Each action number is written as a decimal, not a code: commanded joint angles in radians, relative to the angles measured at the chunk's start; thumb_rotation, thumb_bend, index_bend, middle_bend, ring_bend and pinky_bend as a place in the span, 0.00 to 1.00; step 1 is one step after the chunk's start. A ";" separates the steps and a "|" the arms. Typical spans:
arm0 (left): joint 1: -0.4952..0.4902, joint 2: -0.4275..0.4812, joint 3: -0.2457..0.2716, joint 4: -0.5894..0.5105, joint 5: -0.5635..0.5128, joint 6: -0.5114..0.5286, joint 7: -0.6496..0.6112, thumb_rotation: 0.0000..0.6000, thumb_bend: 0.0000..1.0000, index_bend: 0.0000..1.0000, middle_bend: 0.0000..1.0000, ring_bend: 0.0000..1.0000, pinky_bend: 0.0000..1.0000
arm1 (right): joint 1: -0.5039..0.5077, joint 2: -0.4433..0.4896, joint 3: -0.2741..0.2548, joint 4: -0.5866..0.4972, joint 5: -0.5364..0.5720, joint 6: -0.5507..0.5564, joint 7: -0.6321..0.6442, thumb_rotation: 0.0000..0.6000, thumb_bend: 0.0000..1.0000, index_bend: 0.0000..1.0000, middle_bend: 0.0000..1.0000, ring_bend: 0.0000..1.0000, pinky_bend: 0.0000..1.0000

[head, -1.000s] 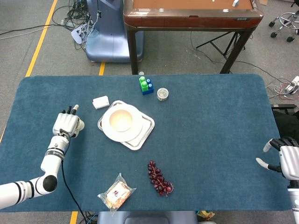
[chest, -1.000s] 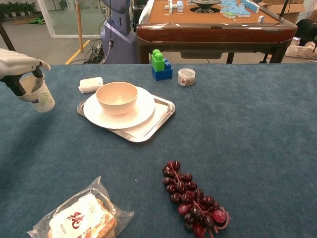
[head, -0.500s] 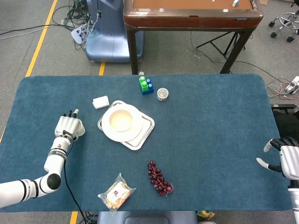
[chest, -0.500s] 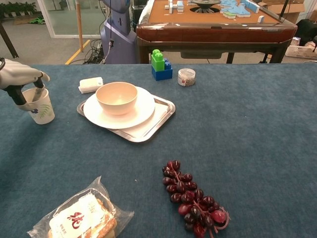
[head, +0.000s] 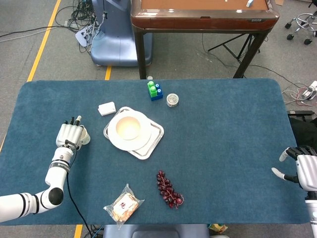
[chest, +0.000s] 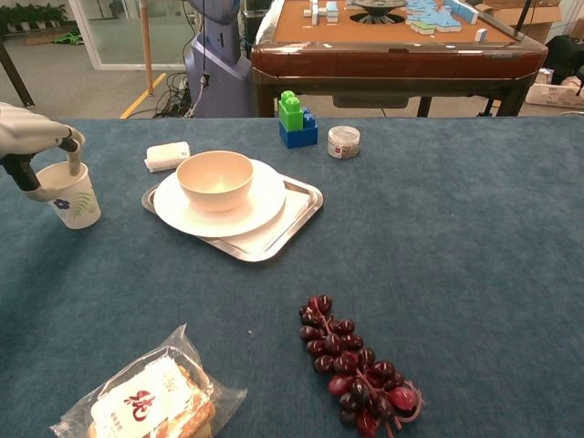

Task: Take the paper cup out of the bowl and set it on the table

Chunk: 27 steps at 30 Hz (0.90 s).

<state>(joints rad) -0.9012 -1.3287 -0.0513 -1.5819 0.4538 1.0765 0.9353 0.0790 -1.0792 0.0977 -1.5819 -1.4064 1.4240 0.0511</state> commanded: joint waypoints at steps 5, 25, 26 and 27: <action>0.052 0.113 -0.001 -0.189 0.054 0.126 -0.039 1.00 0.34 0.11 0.04 0.00 0.17 | -0.005 0.004 -0.001 -0.006 -0.005 0.011 0.000 1.00 0.17 0.57 0.49 0.35 0.22; 0.526 0.230 0.197 -0.203 0.724 0.447 -0.579 1.00 0.34 0.27 0.04 0.00 0.17 | -0.001 -0.030 -0.006 -0.007 -0.008 0.017 -0.084 1.00 0.17 0.57 0.49 0.35 0.22; 0.542 0.223 0.198 -0.196 0.741 0.456 -0.601 1.00 0.34 0.27 0.04 0.00 0.17 | -0.001 -0.031 -0.006 -0.008 -0.009 0.020 -0.086 1.00 0.17 0.57 0.49 0.35 0.22; 0.561 0.212 0.201 -0.183 0.764 0.466 -0.628 1.00 0.34 0.27 0.04 0.00 0.17 | -0.002 -0.032 -0.006 -0.008 -0.010 0.022 -0.089 1.00 0.17 0.57 0.49 0.35 0.22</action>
<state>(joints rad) -0.3821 -1.0971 0.1296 -1.7961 1.1703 1.5099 0.3634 0.0774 -1.1105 0.0919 -1.5894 -1.4157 1.4450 -0.0367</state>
